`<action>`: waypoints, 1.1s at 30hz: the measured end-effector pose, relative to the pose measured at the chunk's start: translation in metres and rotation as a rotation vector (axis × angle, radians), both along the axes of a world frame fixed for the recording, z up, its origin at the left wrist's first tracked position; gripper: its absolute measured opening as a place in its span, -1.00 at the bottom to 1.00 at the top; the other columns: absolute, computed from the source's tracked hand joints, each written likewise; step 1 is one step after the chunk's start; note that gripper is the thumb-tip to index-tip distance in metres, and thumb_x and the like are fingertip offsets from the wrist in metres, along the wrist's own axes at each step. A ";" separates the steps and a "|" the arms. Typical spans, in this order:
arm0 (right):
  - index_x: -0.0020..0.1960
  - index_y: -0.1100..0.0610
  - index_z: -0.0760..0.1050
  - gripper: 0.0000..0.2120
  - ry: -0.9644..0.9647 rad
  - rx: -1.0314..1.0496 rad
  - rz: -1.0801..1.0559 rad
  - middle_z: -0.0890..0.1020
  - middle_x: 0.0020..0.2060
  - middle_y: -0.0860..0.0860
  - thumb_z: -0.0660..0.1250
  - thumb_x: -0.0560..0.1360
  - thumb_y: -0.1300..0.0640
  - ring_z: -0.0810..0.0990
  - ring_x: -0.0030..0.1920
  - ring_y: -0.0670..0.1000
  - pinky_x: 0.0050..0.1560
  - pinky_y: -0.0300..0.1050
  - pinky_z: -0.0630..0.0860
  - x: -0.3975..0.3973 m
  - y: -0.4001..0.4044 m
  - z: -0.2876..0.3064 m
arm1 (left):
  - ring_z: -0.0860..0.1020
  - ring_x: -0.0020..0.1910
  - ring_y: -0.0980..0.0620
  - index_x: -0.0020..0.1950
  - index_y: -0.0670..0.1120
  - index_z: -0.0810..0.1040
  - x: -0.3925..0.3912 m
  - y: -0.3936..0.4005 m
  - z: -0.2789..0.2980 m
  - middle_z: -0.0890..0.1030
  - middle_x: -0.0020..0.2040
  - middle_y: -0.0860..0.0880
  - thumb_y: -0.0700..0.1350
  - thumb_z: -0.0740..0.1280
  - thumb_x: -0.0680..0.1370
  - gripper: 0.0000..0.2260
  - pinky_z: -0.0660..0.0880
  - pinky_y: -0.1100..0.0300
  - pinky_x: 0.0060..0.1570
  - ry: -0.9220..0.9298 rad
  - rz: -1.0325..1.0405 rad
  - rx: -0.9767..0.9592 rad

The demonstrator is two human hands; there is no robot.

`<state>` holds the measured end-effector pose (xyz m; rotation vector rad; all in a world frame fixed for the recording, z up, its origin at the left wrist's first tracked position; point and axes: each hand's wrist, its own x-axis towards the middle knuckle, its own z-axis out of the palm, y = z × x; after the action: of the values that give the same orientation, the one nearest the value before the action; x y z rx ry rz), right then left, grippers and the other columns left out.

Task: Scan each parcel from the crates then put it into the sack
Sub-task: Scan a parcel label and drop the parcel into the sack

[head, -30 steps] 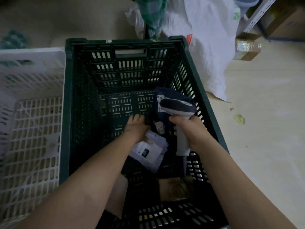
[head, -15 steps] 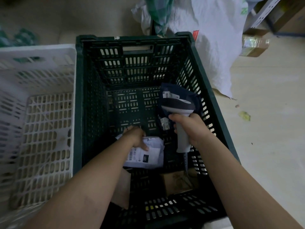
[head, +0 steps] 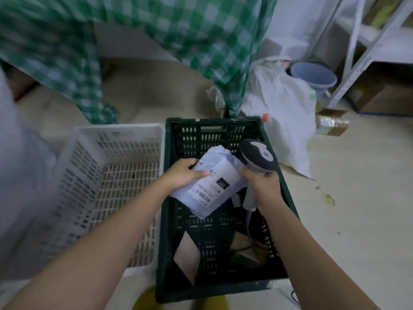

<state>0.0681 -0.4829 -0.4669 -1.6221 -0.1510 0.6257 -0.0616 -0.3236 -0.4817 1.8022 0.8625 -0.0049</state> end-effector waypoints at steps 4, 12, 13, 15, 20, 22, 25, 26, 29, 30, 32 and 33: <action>0.17 0.26 0.56 -0.61 -0.114 0.057 0.153 0.64 -0.03 0.02 0.53 0.36 0.29 0.61 -0.06 -0.07 -0.16 -0.31 0.56 -0.035 0.000 0.047 | 0.62 -0.01 0.02 0.23 -0.07 0.56 -0.051 -0.012 0.056 0.64 0.08 -0.03 0.01 0.44 0.49 -0.65 0.55 0.11 0.01 0.036 -0.081 0.122; 0.06 0.15 0.56 -0.64 -0.132 0.111 0.451 0.64 -0.11 -0.07 0.55 0.32 0.35 0.61 -0.19 -0.26 -0.27 -0.37 0.56 -0.121 -0.007 0.098 | 0.59 0.02 0.06 0.27 0.00 0.54 -0.145 -0.038 0.134 0.62 0.11 0.05 0.08 0.42 0.48 -0.61 0.53 0.06 0.11 0.010 -0.088 0.311; 0.06 0.14 0.56 -0.64 -0.132 0.122 0.442 0.64 -0.11 -0.08 0.55 0.32 0.34 0.60 -0.19 -0.26 -0.27 -0.38 0.55 -0.129 -0.008 0.102 | 0.57 0.02 0.09 0.25 0.03 0.56 -0.154 -0.040 0.138 0.60 0.08 0.10 0.14 0.43 0.46 -0.59 0.49 0.06 0.13 0.016 -0.061 0.368; 0.05 0.12 0.57 -0.65 -0.125 0.134 0.432 0.66 -0.09 -0.07 0.56 0.32 0.31 0.62 -0.15 -0.22 -0.22 -0.33 0.57 -0.142 -0.009 0.108 | 0.56 0.06 0.08 0.21 0.09 0.58 -0.169 -0.042 0.143 0.61 0.05 0.12 0.28 0.43 0.37 -0.51 0.42 -0.03 0.23 0.003 0.029 0.490; -0.01 0.10 0.60 -0.71 -0.062 0.209 0.312 0.68 -0.09 -0.04 0.56 0.32 0.28 0.65 -0.09 -0.11 -0.17 -0.24 0.58 -0.159 -0.014 0.126 | 0.33 0.41 -0.09 0.50 0.00 0.25 -0.205 -0.049 0.153 0.34 0.46 -0.05 0.18 0.47 0.38 -0.23 0.34 -0.16 0.36 -0.229 0.443 0.448; -0.01 0.12 0.62 -0.73 -0.002 0.239 0.261 0.70 -0.05 0.03 0.56 0.32 0.27 0.67 -0.06 -0.02 -0.11 -0.11 0.60 -0.160 -0.014 0.132 | 0.42 0.35 -0.08 0.48 -0.04 0.25 -0.216 -0.050 0.154 0.39 0.43 -0.06 0.10 0.48 0.42 -0.28 0.42 -0.14 0.30 -0.347 0.520 0.249; 0.03 0.23 0.63 -0.68 0.097 0.280 0.210 0.71 -0.05 0.13 0.58 0.30 0.26 0.69 -0.02 0.11 0.01 0.08 0.62 -0.164 -0.015 0.144 | 0.52 0.24 -0.06 0.38 -0.05 0.39 -0.231 -0.055 0.156 0.52 0.31 -0.05 0.19 0.46 0.39 -0.35 0.49 -0.12 0.23 -0.359 0.493 0.098; 0.04 0.25 0.63 -0.67 0.116 0.298 0.211 0.71 -0.05 0.15 0.57 0.30 0.27 0.68 0.00 0.14 0.01 0.12 0.62 -0.165 -0.016 0.148 | 0.53 0.23 -0.06 0.36 -0.05 0.41 -0.235 -0.057 0.157 0.54 0.28 -0.03 0.16 0.45 0.41 -0.40 0.50 -0.11 0.22 -0.356 0.475 0.083; 0.01 0.23 0.63 -0.72 0.073 0.309 0.225 0.70 -0.05 0.13 0.56 0.32 0.26 0.68 -0.01 0.11 0.02 0.09 0.62 -0.167 -0.016 0.161 | 0.53 0.22 -0.06 0.35 -0.06 0.42 -0.241 -0.061 0.165 0.54 0.27 -0.02 0.01 0.44 0.48 -0.52 0.55 -0.08 0.15 -0.387 0.475 0.085; 0.02 0.23 0.62 -0.71 0.058 0.297 0.222 0.70 -0.03 0.13 0.56 0.32 0.24 0.68 0.00 0.11 0.03 0.09 0.62 -0.167 -0.015 0.164 | 0.53 0.20 -0.05 0.35 -0.08 0.43 -0.242 -0.062 0.168 0.55 0.26 -0.03 -0.01 0.44 0.49 -0.53 0.55 -0.07 0.14 -0.404 0.486 0.098; 0.09 0.23 0.60 -0.64 -0.008 0.233 0.205 0.68 0.03 0.13 0.57 0.34 0.18 0.66 0.03 0.10 0.08 0.08 0.60 -0.165 -0.015 0.170 | 0.56 0.15 -0.06 0.28 -0.12 0.46 -0.241 -0.062 0.177 0.57 0.21 -0.05 -0.06 0.43 0.50 -0.61 0.55 -0.06 0.13 -0.440 0.512 0.138; 0.14 0.22 0.58 -0.61 -0.072 0.188 0.208 0.66 0.06 0.10 0.56 0.36 0.15 0.64 0.05 0.08 0.11 0.04 0.58 -0.165 -0.016 0.174 | 0.58 0.10 -0.06 0.22 -0.12 0.48 -0.242 -0.061 0.181 0.59 0.16 -0.06 -0.09 0.42 0.51 -0.68 0.55 -0.06 0.12 -0.450 0.529 0.156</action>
<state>-0.0971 -0.4988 -0.2927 -1.4572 -0.4238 0.6910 -0.3034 -0.3850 -0.3006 1.5727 0.9978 0.7950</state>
